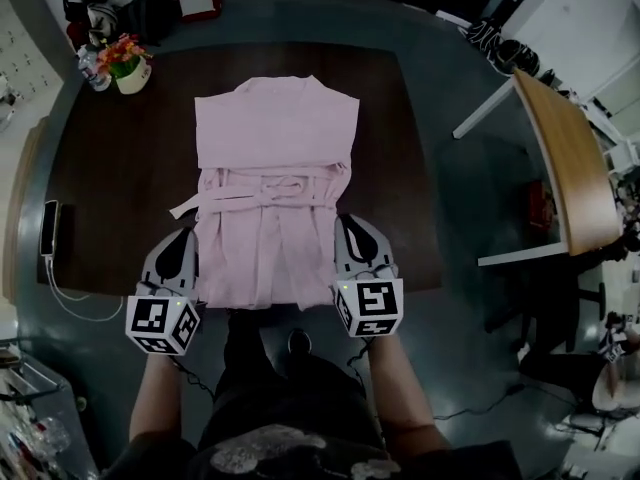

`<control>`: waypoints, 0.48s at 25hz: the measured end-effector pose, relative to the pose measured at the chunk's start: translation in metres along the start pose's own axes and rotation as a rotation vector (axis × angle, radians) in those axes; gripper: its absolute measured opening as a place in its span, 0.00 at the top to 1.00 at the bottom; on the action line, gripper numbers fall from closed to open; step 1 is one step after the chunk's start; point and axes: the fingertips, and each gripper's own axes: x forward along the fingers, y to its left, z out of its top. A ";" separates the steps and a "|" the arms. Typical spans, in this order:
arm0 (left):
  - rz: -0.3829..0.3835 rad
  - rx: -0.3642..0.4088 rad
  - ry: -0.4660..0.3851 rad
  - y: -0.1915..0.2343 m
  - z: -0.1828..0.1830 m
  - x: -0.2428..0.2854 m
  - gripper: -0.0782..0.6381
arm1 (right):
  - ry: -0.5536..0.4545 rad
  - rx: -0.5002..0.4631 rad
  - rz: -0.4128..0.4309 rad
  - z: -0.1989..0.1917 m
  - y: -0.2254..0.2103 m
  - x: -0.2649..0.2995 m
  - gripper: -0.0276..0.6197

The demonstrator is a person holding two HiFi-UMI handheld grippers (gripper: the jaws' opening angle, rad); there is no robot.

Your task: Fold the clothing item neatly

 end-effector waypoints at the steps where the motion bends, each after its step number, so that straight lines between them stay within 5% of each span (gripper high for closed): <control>1: 0.000 0.002 0.001 -0.011 0.000 -0.006 0.88 | -0.018 0.033 -0.027 -0.003 -0.015 -0.015 0.94; 4: 0.001 0.017 0.012 -0.035 -0.006 -0.022 0.88 | -0.037 0.107 -0.101 -0.019 -0.052 -0.051 0.94; 12: -0.011 0.127 0.061 -0.040 -0.064 -0.064 0.88 | 0.084 0.065 -0.323 -0.109 -0.084 -0.128 0.94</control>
